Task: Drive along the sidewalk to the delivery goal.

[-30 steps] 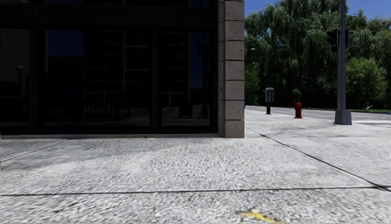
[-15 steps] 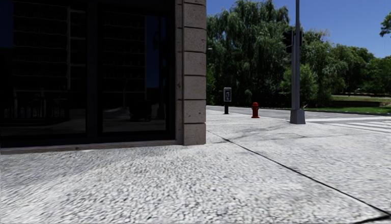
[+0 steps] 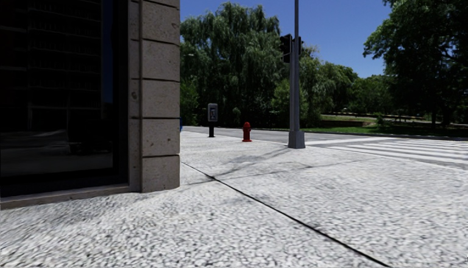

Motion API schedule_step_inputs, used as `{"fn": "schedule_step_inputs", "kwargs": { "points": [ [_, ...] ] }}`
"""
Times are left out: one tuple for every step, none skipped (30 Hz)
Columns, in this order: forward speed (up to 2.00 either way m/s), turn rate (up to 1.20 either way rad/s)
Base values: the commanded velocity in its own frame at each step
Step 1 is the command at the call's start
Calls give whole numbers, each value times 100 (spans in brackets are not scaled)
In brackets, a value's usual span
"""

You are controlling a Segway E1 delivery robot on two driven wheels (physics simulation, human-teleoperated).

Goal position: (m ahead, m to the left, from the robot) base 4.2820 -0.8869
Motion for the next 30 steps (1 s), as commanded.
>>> {"fn": "schedule_step_inputs", "kwargs": {
  "points": [
    [154,-66],
    [154,-66],
    [154,-66],
    [154,-66],
    [154,-66],
    [154,-66],
    [154,-66],
    [154,-66],
    [154,-66],
    [154,-66],
    [154,-66],
    [154,-66],
    [154,-66],
    [154,-66],
    [154,-66],
    [154,-66],
    [154,-66],
    [154,-66],
    [154,-66],
    [154,-66],
    [154,-66],
    [154,-21],
    [154,-21],
    [154,0],
    [154,0],
    [154,0],
    [154,0],
    [154,0],
    [154,0],
    [154,0]
  ]
}}
